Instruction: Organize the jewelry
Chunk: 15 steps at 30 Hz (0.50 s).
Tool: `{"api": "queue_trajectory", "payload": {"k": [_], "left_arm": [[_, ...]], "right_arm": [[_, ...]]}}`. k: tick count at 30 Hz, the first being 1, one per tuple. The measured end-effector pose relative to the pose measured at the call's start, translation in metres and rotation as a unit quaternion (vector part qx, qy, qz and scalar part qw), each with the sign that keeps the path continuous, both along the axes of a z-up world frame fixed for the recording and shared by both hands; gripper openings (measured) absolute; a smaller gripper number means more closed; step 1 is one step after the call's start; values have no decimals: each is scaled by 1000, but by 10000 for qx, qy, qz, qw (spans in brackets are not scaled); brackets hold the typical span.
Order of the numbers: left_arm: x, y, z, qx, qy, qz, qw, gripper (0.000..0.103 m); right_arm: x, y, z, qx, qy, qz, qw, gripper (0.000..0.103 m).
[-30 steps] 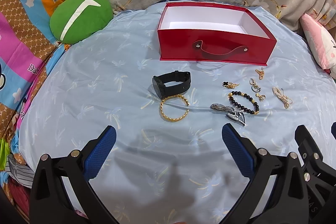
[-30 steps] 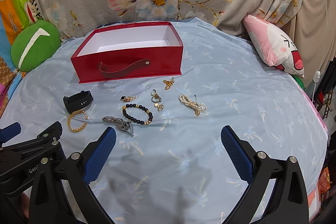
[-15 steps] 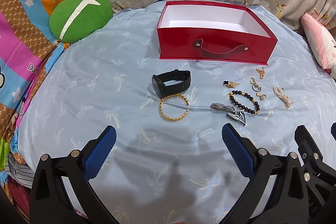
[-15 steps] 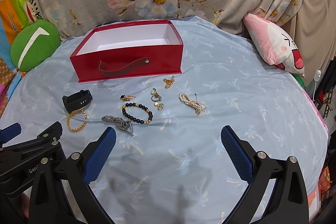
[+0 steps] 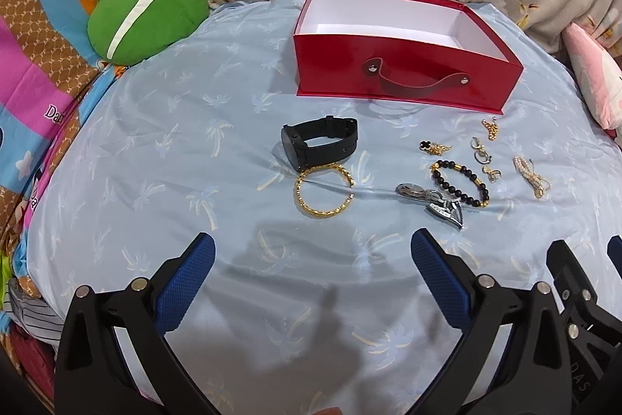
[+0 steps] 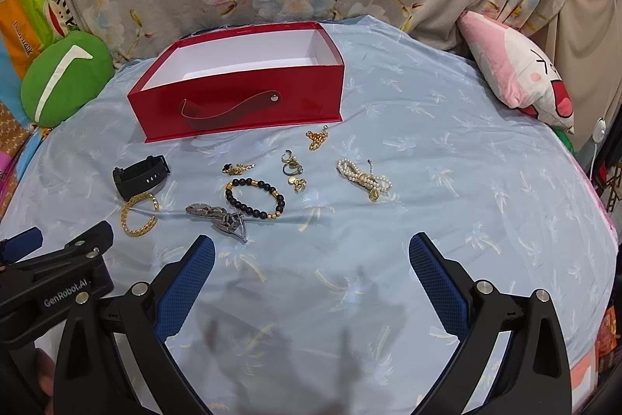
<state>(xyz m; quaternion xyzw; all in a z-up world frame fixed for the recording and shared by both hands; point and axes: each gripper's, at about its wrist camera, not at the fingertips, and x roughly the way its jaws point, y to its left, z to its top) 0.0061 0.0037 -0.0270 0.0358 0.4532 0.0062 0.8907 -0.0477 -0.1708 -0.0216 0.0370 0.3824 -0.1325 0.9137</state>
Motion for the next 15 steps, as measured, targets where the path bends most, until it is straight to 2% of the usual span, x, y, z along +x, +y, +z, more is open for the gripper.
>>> {"api": "queue_trajectory", "payload": {"k": [6,10,15], "left_arm": [[14,11,-7,-55,85,39,9999,98],[32,27,-15,-206,229,177,9994,98],[53,43,-21,-190,282,376,9987,98]], "right_arm": [[11,-14,-4,193,168,97,9996,98],[18,-23,-10,327,225,162,9991,98],[32,-32,-19,466,315,174,9983,98]]}}
